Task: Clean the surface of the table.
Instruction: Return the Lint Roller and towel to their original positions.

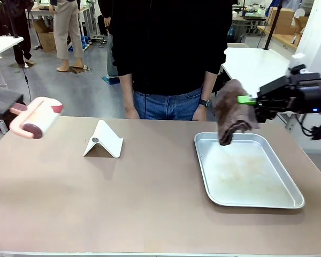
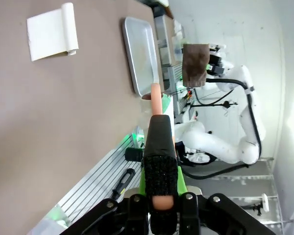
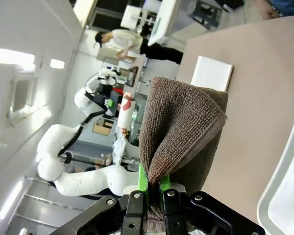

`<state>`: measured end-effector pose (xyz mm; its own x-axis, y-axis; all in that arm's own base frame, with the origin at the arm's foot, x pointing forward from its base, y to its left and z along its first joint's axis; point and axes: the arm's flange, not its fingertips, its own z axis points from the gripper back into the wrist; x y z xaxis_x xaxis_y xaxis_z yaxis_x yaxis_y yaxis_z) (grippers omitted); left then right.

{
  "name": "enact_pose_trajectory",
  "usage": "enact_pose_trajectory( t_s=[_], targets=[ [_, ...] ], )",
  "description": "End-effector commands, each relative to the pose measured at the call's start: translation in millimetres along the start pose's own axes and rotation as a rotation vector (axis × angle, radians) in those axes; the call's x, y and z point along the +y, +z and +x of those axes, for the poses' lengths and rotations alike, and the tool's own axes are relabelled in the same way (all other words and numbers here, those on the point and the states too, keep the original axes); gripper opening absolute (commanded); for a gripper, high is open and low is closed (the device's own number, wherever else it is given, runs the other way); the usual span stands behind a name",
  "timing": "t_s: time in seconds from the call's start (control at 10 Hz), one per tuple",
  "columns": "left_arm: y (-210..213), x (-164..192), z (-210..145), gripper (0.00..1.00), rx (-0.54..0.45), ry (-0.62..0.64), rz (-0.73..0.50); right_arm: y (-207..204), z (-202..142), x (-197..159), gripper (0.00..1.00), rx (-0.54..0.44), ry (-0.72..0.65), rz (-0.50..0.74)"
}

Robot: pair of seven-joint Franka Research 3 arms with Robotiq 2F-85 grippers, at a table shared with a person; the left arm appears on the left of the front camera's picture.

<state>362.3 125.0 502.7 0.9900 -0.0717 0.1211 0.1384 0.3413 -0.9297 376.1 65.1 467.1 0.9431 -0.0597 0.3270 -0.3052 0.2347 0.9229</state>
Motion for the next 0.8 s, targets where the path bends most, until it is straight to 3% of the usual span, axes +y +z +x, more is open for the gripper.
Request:
enact_pose_trajectory(
  t_s=[0.0,0.2,0.3,0.4,0.6,0.7],
  targets=[
    [-32.6,-17.8,11.3,0.22,0.028,0.008,0.043,-40.4,2.3,-0.5,0.11,0.045,0.024,-0.049],
    [-46.7,-12.9,20.3,0.22,0.069,-0.042,0.026,-56.2,3.6,-9.7,0.11,0.086,0.040,-0.080],
    [-24.8,-1.1,14.0,0.22,0.047,-0.052,-0.002,-43.6,-1.5,-12.0,0.11,0.098,0.054,-0.102],
    [-49.3,-19.0,20.2,0.22,0.074,-0.022,0.059,-55.5,-7.2,-2.9,0.11,0.093,0.022,-0.063],
    [-46.2,-10.2,20.5,0.22,0.073,-0.025,0.051,-56.3,-7.3,-9.9,0.11,0.104,0.020,-0.080],
    [-67.2,-15.2,34.5,0.22,-0.022,-0.050,0.096,-75.3,2.9,-14.6,0.11,0.080,0.003,-0.100]
  ],
)
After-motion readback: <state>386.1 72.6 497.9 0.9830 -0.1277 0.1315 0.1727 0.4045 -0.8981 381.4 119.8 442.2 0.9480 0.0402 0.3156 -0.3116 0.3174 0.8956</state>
